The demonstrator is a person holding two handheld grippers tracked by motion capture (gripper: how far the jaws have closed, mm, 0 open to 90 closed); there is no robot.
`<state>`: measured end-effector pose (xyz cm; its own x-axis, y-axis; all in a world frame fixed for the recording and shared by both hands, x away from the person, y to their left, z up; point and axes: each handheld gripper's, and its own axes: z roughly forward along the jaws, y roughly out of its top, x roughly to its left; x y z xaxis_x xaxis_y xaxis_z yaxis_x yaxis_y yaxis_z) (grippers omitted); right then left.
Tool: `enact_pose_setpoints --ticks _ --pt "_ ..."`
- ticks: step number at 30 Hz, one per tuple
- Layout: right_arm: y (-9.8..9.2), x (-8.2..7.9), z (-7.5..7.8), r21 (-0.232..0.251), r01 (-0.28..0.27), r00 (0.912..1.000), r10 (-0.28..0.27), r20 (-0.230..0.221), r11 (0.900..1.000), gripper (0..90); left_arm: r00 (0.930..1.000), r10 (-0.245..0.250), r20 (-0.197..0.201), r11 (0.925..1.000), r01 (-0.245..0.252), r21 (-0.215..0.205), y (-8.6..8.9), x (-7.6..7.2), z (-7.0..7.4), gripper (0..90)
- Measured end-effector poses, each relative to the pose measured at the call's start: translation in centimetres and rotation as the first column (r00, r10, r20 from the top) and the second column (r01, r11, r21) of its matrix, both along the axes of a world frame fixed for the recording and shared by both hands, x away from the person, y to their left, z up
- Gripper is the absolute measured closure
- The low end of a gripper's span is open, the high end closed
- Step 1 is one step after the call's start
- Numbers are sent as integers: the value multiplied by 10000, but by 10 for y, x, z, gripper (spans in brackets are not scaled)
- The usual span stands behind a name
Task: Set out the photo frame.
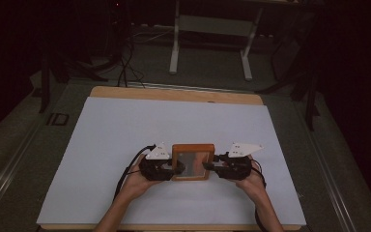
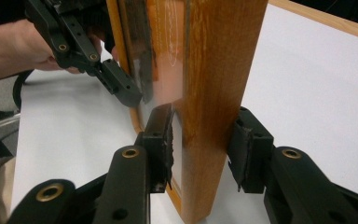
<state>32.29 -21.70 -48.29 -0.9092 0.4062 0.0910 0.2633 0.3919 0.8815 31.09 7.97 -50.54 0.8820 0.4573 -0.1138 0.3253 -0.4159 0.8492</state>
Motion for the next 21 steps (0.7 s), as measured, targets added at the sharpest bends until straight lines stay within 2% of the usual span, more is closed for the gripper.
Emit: enact_pose_setpoints --ticks 7,17,21 --pt "8 6 1 271 35 9996 -28 -272 9996 627 9995 166 -259 9989 -177 -434 13 5 3 612" --pt "26 17 1 43 213 9981 -210 -573 9998 630 9945 456 -942 9956 -530 -778 28 19 -3 584" --pt "28 23 0 100 228 9969 -220 -756 9997 630 9934 595 -976 9944 -675 -811 30 21 -3 583"
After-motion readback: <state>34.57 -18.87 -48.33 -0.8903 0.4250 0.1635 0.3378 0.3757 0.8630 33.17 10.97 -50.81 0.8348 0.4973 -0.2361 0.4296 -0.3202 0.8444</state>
